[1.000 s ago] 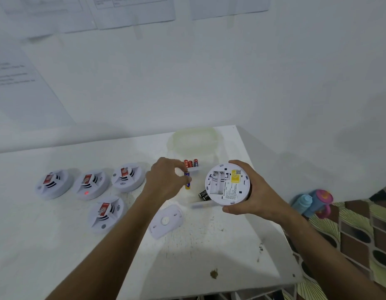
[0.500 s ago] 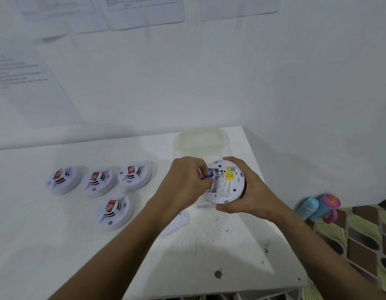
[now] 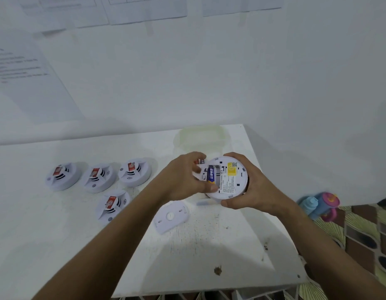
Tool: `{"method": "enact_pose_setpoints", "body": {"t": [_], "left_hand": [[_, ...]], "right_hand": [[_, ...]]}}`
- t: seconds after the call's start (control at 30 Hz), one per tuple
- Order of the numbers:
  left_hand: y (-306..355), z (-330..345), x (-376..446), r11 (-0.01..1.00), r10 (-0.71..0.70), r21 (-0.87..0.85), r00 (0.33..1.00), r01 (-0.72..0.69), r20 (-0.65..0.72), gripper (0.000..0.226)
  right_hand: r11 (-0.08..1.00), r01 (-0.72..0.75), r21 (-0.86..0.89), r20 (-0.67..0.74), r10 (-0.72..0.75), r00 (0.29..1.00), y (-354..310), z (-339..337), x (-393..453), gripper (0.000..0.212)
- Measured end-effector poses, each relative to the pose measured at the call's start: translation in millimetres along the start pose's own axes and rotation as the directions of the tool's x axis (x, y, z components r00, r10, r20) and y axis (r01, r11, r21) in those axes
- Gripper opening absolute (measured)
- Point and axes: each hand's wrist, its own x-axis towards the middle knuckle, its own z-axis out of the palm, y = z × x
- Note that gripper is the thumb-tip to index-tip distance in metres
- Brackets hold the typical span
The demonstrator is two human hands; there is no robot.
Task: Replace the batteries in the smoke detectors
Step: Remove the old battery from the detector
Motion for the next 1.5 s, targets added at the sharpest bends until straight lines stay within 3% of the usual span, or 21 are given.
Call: {"method": "enact_pose_setpoints", "body": {"t": [0.23,0.43,0.53,0.6,0.67,0.73,0.93,1.13,1.5], "left_hand": [[-4,2,6,0.953,-0.04,-0.293,0.992,0.073,0.117,0.049],[-11,9,18,0.925,-0.031,-0.374,0.997,0.058,0.077,0.052],[-13,9,24,0.903,-0.041,-0.422,0.993,0.086,0.113,0.04],[-21,10,33,0.949,-0.064,-0.305,0.996,0.079,0.059,0.035],[-30,12,43,1.0,-0.025,0.017,0.999,0.025,0.024,0.031],[-33,18,52,0.949,0.006,0.313,0.997,-0.029,0.073,0.025],[-32,33,77,0.794,-0.088,0.586,0.922,-0.163,0.376,0.014],[-33,37,88,0.719,-0.08,0.646,0.893,-0.256,0.443,0.006],[-32,37,84,0.693,0.011,0.65,0.906,-0.311,0.423,0.032]], "right_hand": [[0.999,0.006,-0.036,0.007,-0.006,1.0,2,-4,0,0.09],[0.999,0.015,-0.039,-0.025,-0.016,1.0,2,-10,0,0.09],[0.999,-0.011,-0.035,-0.056,0.009,0.998,5,-19,-4,0.09],[0.999,-0.039,-0.033,-0.08,0.036,0.996,9,-25,-11,0.088],[0.997,-0.063,-0.031,-0.094,0.06,0.994,14,-28,-17,0.088],[0.995,-0.089,-0.043,-0.084,0.085,0.993,18,-30,-21,0.088],[0.99,-0.13,-0.06,-0.07,0.126,0.99,31,-28,-29,0.086],[0.99,-0.126,-0.061,-0.075,0.121,0.99,36,-28,-29,0.089],[0.989,-0.139,-0.043,-0.088,0.135,0.987,37,-31,-28,0.09]]}}
